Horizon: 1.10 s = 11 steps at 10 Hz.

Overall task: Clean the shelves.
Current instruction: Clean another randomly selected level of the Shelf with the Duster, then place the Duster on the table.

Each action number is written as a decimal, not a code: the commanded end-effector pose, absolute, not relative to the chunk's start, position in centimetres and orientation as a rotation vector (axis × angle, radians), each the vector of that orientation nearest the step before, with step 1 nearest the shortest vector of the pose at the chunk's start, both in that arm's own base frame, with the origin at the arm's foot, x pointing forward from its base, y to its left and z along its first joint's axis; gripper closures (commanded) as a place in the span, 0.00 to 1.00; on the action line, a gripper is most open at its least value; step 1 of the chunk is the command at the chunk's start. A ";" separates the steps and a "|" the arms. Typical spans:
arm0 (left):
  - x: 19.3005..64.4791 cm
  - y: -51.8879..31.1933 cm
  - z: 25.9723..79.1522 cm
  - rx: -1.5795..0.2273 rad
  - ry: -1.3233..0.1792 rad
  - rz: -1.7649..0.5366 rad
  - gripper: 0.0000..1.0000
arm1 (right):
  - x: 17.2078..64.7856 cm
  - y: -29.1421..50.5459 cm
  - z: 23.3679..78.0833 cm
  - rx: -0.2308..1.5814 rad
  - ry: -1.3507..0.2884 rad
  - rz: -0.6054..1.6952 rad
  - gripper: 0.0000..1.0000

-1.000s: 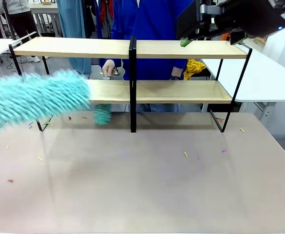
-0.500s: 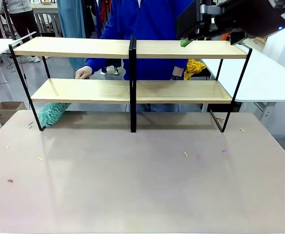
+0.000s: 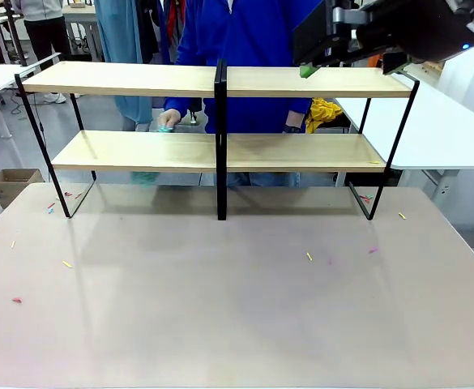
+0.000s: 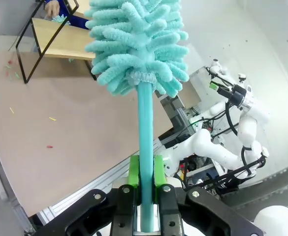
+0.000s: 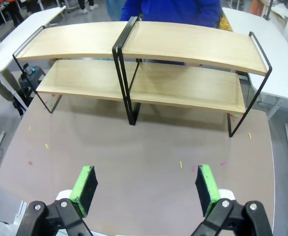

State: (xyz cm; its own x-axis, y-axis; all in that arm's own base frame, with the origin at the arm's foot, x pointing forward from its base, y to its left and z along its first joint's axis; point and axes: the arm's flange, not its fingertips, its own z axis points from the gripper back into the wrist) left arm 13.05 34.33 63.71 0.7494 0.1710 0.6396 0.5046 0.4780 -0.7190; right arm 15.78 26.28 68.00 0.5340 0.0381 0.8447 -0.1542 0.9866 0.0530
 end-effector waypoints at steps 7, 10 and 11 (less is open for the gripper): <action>12.5 34.0 63.8 -1.070 -0.750 -0.255 0.87 | 15.8 26.2 68.2 0.137 -1.000 0.110 0.00; 13.1 34.1 63.5 -1.061 -0.722 -0.232 0.87 | 15.8 26.3 68.0 0.126 -1.002 0.115 0.00; 14.7 31.3 64.1 -1.102 -0.398 -0.501 0.87 | 15.2 26.6 68.1 0.199 -0.915 0.203 0.00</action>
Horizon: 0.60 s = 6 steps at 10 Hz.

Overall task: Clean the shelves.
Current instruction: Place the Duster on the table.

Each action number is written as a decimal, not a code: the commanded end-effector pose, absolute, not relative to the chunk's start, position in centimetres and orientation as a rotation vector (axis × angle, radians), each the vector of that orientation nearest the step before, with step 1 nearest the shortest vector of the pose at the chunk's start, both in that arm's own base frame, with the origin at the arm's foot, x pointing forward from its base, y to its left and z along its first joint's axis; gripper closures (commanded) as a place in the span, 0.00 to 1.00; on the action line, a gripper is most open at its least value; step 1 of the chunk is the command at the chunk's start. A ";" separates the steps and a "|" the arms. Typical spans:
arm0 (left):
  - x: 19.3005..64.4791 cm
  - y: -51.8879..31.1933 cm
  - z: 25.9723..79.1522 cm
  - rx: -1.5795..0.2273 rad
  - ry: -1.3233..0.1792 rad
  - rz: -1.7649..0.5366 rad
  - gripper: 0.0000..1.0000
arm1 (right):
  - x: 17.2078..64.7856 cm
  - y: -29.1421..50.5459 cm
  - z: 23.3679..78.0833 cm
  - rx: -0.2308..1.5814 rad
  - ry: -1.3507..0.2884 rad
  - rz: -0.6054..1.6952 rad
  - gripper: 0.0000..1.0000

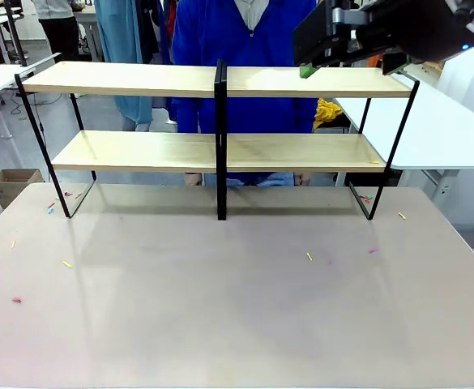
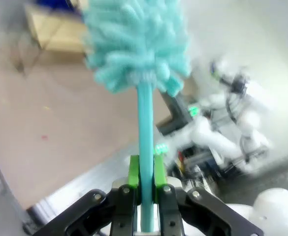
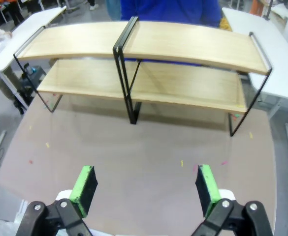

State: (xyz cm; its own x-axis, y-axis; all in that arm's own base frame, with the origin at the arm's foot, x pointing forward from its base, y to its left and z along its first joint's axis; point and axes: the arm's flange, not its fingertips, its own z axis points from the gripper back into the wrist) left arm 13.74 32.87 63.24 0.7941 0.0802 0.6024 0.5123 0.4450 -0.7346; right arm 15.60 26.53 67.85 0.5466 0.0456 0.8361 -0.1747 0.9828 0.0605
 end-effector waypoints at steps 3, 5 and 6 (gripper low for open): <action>15.1 27.4 60.4 -1.006 -0.135 -0.732 0.87 | 15.3 15.5 64.1 0.514 -0.513 -0.023 0.00; 16.7 23.8 56.1 -0.979 0.049 -0.896 0.87 | 16.0 8.1 57.2 0.830 -0.230 -0.205 0.00; 18.3 21.9 53.9 -0.993 0.145 -0.952 0.87 | 16.8 6.4 53.0 0.880 -0.121 -0.273 0.00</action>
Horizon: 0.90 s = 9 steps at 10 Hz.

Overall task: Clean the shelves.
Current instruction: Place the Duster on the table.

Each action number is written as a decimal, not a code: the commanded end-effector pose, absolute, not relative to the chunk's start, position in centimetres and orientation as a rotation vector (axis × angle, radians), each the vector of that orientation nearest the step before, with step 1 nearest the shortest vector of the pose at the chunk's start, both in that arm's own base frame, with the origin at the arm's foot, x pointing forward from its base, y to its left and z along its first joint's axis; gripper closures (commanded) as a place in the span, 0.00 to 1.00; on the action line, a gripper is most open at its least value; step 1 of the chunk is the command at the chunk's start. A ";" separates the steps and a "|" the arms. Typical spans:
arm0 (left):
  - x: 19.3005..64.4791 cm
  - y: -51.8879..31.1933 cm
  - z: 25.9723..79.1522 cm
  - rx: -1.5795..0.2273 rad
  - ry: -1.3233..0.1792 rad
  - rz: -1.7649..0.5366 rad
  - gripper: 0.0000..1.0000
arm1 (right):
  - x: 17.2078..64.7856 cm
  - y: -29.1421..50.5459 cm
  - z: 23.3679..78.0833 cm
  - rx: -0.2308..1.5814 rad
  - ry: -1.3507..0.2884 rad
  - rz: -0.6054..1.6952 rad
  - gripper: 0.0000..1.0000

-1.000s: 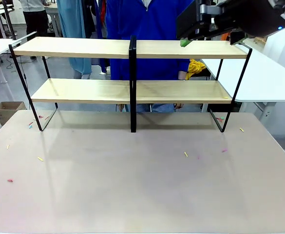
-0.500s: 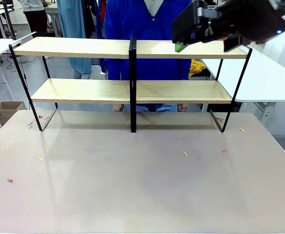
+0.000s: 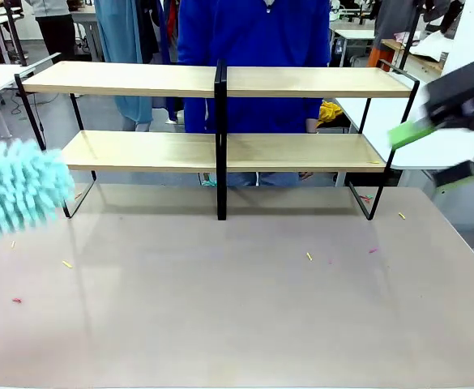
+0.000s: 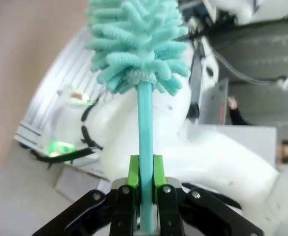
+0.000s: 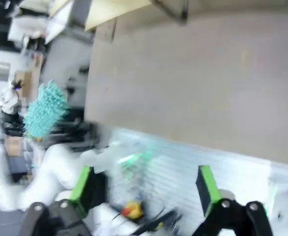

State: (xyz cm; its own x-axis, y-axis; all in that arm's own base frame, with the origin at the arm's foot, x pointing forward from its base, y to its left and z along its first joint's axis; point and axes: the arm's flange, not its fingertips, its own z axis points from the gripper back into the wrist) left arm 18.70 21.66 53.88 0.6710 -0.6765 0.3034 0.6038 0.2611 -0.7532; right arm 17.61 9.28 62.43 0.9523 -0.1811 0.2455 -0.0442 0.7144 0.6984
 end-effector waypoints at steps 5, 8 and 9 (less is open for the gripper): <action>27.0 11.4 46.7 -0.957 0.051 -0.973 0.87 | 21.6 6.0 37.2 1.020 0.123 -0.400 0.00; 29.4 9.7 45.4 -0.983 0.136 -0.880 0.87 | 21.9 7.4 28.2 1.216 -0.020 -0.303 0.00; 29.5 9.9 45.9 -0.985 0.279 -0.689 0.87 | 21.3 7.7 26.2 1.257 -0.119 -0.213 0.00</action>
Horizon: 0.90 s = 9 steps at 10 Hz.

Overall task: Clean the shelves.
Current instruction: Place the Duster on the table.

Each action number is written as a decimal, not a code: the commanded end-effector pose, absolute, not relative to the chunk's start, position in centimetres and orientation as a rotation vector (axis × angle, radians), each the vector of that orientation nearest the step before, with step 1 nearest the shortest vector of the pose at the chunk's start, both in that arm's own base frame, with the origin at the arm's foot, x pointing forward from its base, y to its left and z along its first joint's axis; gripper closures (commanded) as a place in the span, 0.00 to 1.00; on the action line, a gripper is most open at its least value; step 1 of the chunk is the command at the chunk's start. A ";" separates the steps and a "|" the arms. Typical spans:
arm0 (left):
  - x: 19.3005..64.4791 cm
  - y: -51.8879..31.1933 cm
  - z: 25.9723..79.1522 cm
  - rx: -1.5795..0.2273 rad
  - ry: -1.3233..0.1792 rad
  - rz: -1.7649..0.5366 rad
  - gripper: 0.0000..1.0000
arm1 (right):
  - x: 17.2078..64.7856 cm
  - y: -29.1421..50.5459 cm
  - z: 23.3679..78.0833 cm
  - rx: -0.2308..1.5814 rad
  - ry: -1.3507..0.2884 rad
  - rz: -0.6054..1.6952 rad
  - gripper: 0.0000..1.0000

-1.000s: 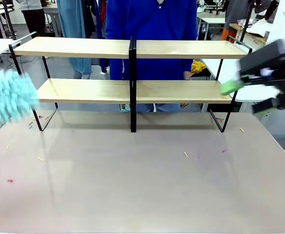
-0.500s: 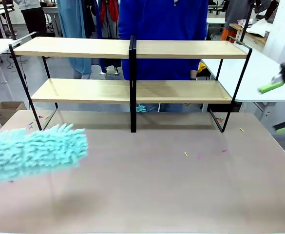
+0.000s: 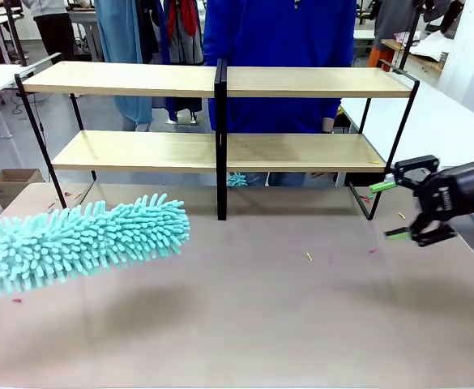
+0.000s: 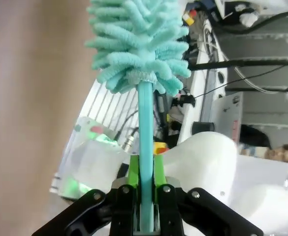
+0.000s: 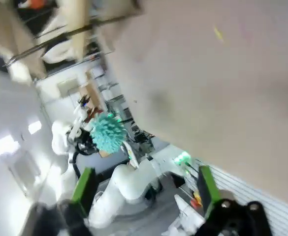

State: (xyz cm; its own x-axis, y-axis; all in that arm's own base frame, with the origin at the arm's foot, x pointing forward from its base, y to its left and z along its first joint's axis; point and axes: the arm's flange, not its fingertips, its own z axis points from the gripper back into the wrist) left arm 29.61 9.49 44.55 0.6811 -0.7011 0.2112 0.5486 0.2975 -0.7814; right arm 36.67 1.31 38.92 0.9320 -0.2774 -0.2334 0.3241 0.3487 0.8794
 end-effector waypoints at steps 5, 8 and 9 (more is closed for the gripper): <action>29.7 9.5 44.7 -0.946 0.161 -0.883 0.87 | 37.9 2.1 36.4 1.179 -0.056 -0.331 0.00; 38.1 6.3 41.7 -0.822 0.137 -1.015 0.87 | 37.9 2.1 36.4 1.179 -0.056 -0.331 0.00; 39.4 5.9 41.0 -0.756 0.087 -1.051 0.87 | 37.9 2.1 36.4 1.179 -0.056 -0.331 0.00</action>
